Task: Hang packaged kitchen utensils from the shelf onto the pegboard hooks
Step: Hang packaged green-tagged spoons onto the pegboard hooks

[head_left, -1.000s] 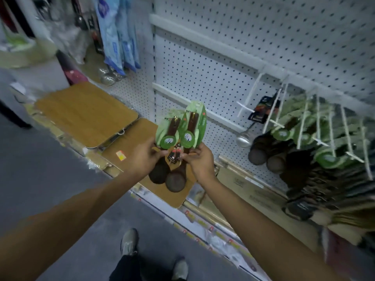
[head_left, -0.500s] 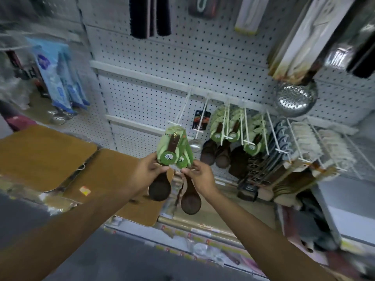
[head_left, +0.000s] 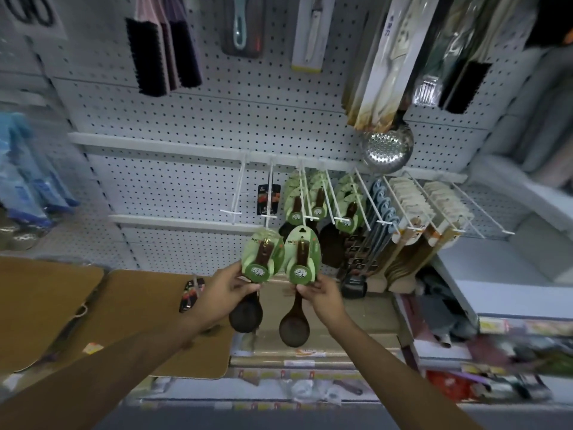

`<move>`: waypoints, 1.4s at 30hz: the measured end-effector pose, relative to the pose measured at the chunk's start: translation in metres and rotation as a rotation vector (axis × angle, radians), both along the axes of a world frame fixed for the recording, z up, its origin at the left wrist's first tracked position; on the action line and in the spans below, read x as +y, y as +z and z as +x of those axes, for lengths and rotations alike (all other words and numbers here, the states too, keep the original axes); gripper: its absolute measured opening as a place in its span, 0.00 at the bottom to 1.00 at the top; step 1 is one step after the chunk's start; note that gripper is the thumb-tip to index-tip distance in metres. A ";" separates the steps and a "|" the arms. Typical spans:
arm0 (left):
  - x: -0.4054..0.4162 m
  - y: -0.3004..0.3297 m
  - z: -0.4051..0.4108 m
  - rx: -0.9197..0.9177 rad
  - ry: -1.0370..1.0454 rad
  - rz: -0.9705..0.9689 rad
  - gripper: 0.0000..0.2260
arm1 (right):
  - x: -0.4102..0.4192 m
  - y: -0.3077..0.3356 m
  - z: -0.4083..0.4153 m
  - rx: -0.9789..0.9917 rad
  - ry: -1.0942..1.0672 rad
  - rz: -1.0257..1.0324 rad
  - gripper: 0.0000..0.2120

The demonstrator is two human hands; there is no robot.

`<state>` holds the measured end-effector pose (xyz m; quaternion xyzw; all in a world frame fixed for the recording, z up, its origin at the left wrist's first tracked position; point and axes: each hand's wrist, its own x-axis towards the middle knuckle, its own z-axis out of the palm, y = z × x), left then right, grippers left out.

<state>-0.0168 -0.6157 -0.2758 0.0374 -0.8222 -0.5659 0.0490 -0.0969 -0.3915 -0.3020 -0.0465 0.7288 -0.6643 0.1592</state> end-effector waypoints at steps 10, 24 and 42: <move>0.011 0.000 -0.003 -0.005 -0.093 0.008 0.15 | 0.018 0.002 0.000 -0.043 -0.153 -0.040 0.08; 0.023 -0.007 -0.016 -0.027 -0.042 0.005 0.15 | 0.030 -0.010 -0.021 -0.086 -0.148 -0.084 0.10; 0.058 -0.012 -0.050 -0.079 0.007 -0.055 0.16 | 0.036 -0.009 -0.116 -0.163 -0.109 -0.156 0.05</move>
